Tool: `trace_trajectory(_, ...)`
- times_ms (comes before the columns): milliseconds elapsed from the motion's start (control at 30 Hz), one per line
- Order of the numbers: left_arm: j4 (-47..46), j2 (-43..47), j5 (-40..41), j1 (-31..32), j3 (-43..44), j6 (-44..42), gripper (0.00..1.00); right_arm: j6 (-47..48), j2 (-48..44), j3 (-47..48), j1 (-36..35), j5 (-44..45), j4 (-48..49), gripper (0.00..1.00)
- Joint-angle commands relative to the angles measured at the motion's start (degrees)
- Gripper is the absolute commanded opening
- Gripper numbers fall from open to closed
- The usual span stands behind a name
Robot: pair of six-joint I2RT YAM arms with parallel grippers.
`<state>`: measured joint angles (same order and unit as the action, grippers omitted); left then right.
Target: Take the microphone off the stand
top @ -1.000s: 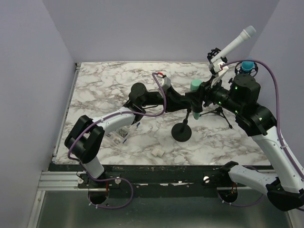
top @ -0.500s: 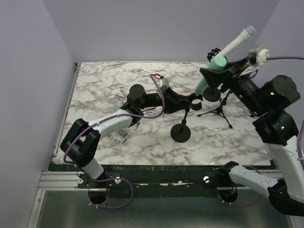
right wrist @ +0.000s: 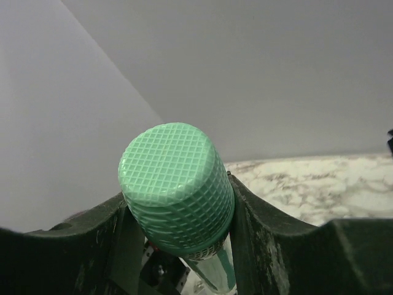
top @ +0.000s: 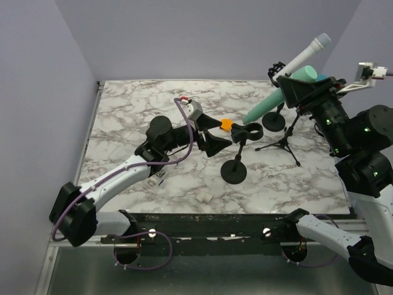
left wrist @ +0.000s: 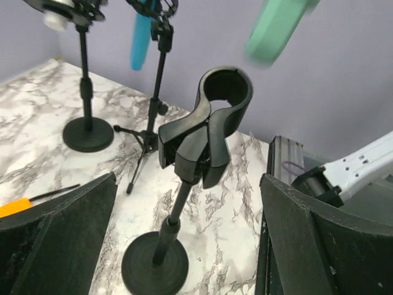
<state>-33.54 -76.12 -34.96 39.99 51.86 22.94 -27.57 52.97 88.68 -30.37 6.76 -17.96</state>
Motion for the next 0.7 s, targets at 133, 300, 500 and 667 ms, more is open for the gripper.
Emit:
trace_trajectory(133, 19.4, 27.7, 17.3, 0.3, -5.3, 3.1, 0.99, -18.8, 4.5, -5.6, -0.1, -15.3, 0.7, 0.01)
trace_trajectory(300, 40.3, 33.7, 24.7, 0.0, 3.4, 6.0, 0.98, -25.1, 7.2, -11.1, -0.1, -25.9, 10.9, 0.01)
trace_trajectory(500, 46.2, 32.6, 20.3, 0.1, 7.0, 9.0, 0.92, -32.2, 9.2, -17.9, -2.4, -30.4, 22.4, 0.01)
trace_trajectory(667, 46.6, 29.3, 18.4, 1.1, 8.0, 11.8, 0.86, -31.9, 9.6, -18.1, -5.5, -28.3, 22.8, 0.01)
